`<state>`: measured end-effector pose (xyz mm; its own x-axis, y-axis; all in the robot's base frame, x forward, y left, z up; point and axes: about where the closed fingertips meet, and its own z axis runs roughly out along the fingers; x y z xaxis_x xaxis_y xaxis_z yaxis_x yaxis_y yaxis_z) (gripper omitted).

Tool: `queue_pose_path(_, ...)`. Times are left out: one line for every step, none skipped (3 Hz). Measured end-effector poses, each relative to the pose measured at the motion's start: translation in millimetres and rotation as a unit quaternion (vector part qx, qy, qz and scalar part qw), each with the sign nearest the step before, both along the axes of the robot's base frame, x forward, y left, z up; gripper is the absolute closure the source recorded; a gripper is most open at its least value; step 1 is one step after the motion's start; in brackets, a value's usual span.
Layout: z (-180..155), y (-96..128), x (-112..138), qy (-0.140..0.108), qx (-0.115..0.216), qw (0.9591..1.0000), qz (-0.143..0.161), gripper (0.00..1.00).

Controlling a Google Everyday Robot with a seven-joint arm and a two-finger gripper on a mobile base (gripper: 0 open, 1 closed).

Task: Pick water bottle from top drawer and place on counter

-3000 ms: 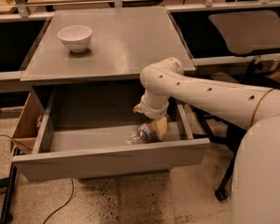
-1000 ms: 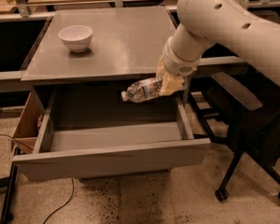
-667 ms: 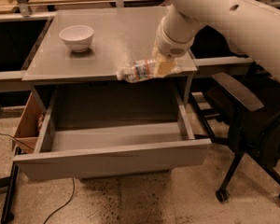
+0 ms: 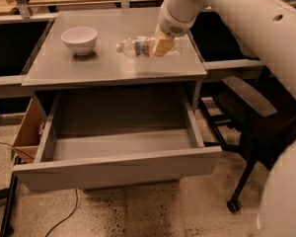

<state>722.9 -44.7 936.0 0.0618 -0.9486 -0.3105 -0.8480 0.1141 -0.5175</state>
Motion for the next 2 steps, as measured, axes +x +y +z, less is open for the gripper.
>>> queue_pose_path(1.3,25.9,26.2,0.000,-0.002,0.9993,0.036,1.00)
queue_pose_path(-4.8,62.5,38.9,0.005,-0.035,0.9911,0.128,1.00)
